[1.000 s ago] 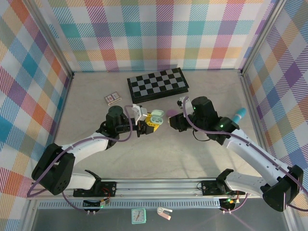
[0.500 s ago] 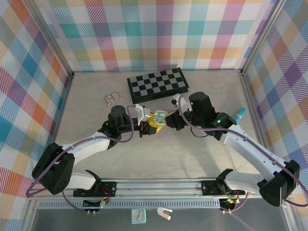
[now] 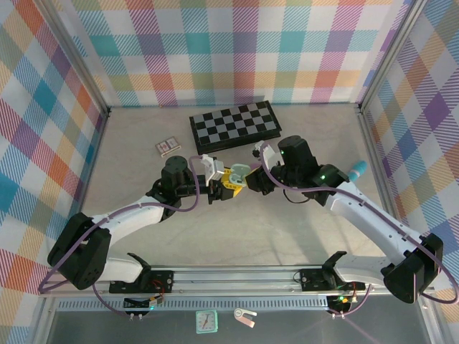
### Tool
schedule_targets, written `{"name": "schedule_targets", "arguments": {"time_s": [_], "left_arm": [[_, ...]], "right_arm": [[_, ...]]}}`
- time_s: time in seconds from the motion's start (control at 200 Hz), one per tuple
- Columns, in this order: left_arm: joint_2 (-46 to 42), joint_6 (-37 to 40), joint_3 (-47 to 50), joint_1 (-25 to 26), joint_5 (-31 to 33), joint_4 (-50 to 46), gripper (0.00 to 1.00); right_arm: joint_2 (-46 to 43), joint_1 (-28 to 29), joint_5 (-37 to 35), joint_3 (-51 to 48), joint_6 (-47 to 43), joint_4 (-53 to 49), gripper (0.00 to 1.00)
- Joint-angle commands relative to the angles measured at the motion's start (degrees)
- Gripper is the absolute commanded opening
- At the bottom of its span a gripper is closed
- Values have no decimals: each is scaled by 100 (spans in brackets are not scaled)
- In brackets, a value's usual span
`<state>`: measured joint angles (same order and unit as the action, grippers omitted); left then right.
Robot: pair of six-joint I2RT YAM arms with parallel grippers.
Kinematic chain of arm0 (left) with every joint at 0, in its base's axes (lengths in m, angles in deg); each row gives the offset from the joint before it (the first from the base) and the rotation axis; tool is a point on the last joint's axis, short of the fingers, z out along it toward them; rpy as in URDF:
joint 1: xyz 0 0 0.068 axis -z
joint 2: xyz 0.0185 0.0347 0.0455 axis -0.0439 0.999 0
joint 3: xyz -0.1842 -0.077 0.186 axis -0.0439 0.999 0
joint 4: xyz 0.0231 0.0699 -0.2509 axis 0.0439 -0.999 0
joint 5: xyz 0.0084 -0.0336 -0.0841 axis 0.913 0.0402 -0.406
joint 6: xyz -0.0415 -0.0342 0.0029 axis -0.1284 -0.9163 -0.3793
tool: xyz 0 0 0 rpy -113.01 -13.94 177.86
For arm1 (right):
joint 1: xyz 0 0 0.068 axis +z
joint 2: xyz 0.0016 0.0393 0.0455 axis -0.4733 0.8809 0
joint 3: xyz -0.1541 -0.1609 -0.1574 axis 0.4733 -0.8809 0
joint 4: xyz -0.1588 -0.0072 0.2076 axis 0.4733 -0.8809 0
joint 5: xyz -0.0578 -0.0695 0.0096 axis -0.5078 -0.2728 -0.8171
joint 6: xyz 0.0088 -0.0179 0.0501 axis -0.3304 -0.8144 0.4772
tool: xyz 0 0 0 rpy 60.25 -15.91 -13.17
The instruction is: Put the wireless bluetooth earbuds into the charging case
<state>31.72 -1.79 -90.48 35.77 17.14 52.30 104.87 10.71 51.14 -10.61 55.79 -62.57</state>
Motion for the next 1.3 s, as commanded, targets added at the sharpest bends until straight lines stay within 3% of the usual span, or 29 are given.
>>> {"name": "schedule_targets", "arguments": {"time_s": [0.0,0.285,0.42,0.63,0.725,0.925,1.08,1.3], "left_arm": [[-49,198,-166,41,-99,-14,33],[-80,193,-168,41,-112,12,33],[-101,166,-114,41,-87,68,33],[-189,134,42,-23,37,182,33],[-304,-44,122,-136,44,316,33],[-659,-349,325,-359,-4,607,33],[-972,-444,361,-372,-48,581,32],[-1513,-547,397,-372,-36,460,32]], "right_arm": [[37,-12,-6,243,-209,-217,20],[135,6,171,395,-255,-283,27],[62,6,111,414,-216,-273,36],[-669,-58,194,-106,47,449,44],[-1008,-280,265,-454,454,914,45],[-1318,-1338,362,-1241,2015,1882,45],[-551,-1611,-153,-1114,2528,1456,44],[985,-1463,218,-732,2479,1669,42]]}}
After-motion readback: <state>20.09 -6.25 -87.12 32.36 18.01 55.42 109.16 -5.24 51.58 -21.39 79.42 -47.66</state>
